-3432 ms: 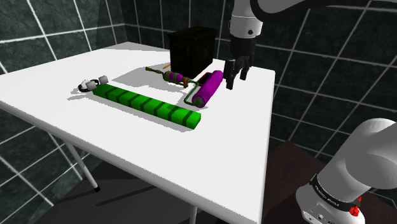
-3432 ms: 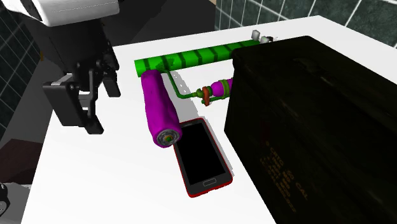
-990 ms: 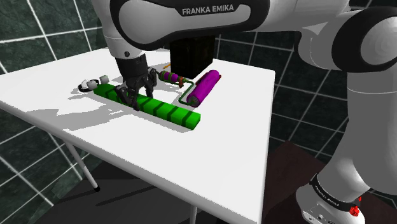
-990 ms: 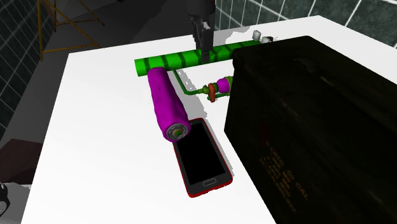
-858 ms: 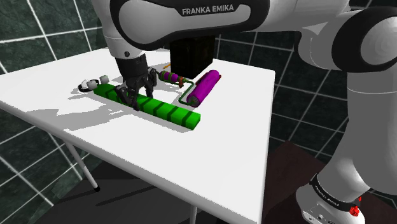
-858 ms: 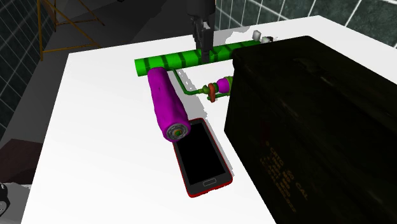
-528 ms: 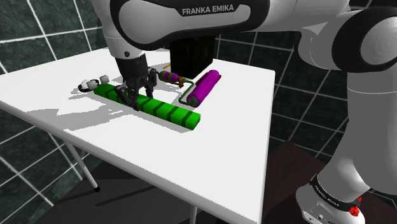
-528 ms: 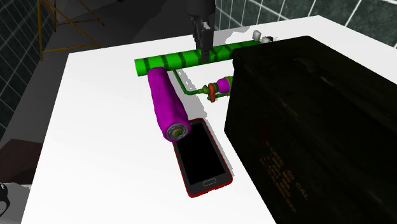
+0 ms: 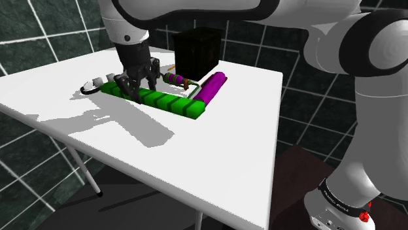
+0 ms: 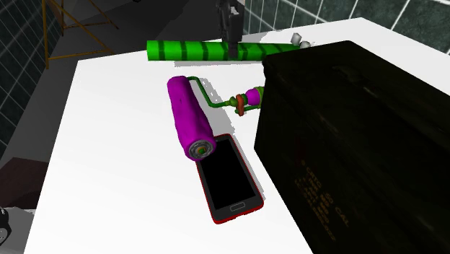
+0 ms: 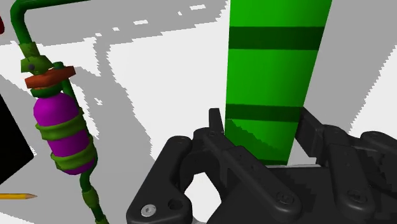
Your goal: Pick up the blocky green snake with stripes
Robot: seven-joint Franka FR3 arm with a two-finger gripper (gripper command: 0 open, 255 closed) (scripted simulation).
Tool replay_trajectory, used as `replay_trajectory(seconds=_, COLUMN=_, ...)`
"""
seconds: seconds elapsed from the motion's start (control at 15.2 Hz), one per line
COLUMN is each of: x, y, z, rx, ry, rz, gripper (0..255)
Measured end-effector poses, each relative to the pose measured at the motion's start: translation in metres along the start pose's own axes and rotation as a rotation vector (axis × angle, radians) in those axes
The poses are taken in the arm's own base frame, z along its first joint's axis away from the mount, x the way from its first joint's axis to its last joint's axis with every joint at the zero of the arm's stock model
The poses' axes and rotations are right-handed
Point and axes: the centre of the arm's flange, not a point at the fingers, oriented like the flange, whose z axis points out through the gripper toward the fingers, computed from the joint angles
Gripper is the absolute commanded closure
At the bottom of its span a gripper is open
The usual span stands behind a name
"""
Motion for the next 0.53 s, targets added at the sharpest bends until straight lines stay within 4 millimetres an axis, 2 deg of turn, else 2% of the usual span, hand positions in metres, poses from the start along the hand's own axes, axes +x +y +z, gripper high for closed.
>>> replay_trajectory(seconds=0.53, x=0.002, y=0.005, z=-0.039, rx=0.0, ry=0.0, rz=0.0, gripper=255)
